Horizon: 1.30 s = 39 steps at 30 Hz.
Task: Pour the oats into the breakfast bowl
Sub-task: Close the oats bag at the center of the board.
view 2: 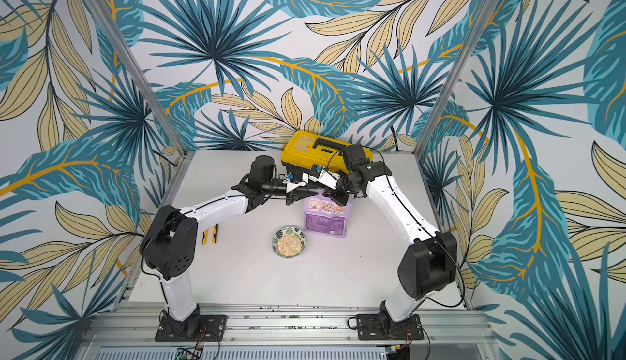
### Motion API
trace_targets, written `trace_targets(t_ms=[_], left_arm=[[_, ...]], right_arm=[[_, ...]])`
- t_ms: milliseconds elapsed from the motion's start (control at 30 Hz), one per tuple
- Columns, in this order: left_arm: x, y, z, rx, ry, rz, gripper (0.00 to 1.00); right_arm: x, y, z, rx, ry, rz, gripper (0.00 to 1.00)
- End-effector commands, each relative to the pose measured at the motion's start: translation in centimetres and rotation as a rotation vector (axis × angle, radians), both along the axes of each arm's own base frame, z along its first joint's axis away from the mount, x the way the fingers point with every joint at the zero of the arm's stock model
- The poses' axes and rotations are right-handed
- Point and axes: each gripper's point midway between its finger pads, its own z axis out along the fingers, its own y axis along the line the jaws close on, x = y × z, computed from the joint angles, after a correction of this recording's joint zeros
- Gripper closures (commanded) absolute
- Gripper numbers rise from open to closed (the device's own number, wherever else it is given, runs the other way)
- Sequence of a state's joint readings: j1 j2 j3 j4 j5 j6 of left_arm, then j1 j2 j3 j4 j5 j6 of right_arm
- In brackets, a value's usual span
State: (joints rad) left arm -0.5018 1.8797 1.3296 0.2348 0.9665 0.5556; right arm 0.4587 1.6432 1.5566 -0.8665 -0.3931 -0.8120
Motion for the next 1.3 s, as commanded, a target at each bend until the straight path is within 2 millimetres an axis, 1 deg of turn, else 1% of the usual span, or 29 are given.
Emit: trace_targets(t_ms=[0, 100, 200, 300, 400, 467, 500, 600, 667, 700, 733, 767, 800, 933, 1000, 1033, 1133, 1167, 1200, 1233, 1267], left_arm=[[0.5, 1.2, 1.1, -0.029, 0.002, 0.014, 0.74], [0.4, 1.2, 0.8, -0.025, 0.010, 0.003, 0.77], [0.4, 1.1, 0.3, -0.024, 0.024, -0.005, 0.85], [0.4, 1.1, -0.1, -0.016, 0.035, -0.007, 0.87], [0.1, 1.1, -0.3, -0.015, 0.045, -0.020, 1.00], [0.0, 1.0, -0.3, -0.018, 0.048, -0.025, 1.00], [-0.1, 1.0, -0.3, -0.021, 0.051, -0.026, 1.00], [-0.1, 0.9, 0.2, -0.042, 0.043, -0.025, 1.00], [-0.3, 0.9, 0.6, -0.057, 0.041, -0.028, 1.00], [-0.3, 0.9, 0.7, -0.063, 0.039, -0.029, 1.00], [-0.2, 0.9, 0.9, -0.067, 0.036, -0.029, 1.00], [-0.2, 0.9, 0.9, -0.069, 0.035, -0.029, 1.00], [-0.2, 0.9, 1.0, -0.070, 0.032, -0.028, 1.00], [-0.2, 0.9, 1.1, -0.071, 0.027, -0.025, 1.00], [-0.3, 0.9, 1.1, -0.069, 0.024, -0.024, 1.00], [-0.2, 0.9, 0.9, -0.066, 0.025, -0.022, 1.00], [-0.3, 1.0, 0.8, -0.058, 0.023, -0.022, 1.00], [-0.3, 1.1, 0.8, -0.058, 0.021, -0.021, 1.00], [-0.4, 1.0, 0.8, -0.058, 0.021, -0.023, 1.00], [-0.4, 1.1, 0.8, -0.057, 0.023, -0.022, 1.00], [-0.4, 1.1, 0.8, -0.057, 0.020, -0.022, 1.00]], right_arm=[[-0.7, 0.2, 0.6, 0.005, 0.005, 0.009, 1.00], [-0.7, 0.5, 0.8, 0.016, 0.001, 0.015, 0.99], [-0.7, 0.9, 1.0, 0.027, -0.002, 0.018, 0.96], [-0.7, 1.1, 1.1, 0.034, -0.004, 0.025, 0.94], [-0.8, 1.4, 1.1, 0.041, -0.004, 0.027, 0.86], [-0.9, 1.9, 1.1, 0.051, -0.002, 0.036, 0.79], [-0.9, 2.1, 1.0, 0.054, 0.001, 0.040, 0.77], [-0.8, 2.6, 0.3, 0.045, 0.013, 0.048, 0.75], [-0.5, 2.8, -0.1, 0.042, 0.022, 0.050, 0.76], [-0.5, 2.9, -0.3, 0.039, 0.027, 0.052, 0.80], [-0.4, 2.9, -0.4, 0.035, 0.027, 0.051, 0.85], [-0.2, 2.8, -0.4, 0.029, 0.025, 0.046, 0.94], [-0.2, 2.7, -0.6, 0.021, 0.025, 0.043, 1.00], [0.0, 1.8, -0.8, -0.006, 0.001, 0.021, 1.00], [0.2, 1.1, -0.8, -0.010, -0.004, 0.000, 0.83], [0.2, 0.8, -0.7, -0.010, -0.005, -0.008, 0.77], [0.3, -0.1, -0.6, -0.020, -0.005, -0.026, 0.74], [0.3, -0.3, -0.7, -0.026, -0.005, -0.030, 0.76], [0.2, -0.5, -0.8, -0.033, -0.001, -0.031, 0.82], [0.2, -0.8, -0.9, -0.040, 0.002, -0.035, 0.92], [0.2, -0.9, -0.9, -0.043, 0.003, -0.038, 0.99]])
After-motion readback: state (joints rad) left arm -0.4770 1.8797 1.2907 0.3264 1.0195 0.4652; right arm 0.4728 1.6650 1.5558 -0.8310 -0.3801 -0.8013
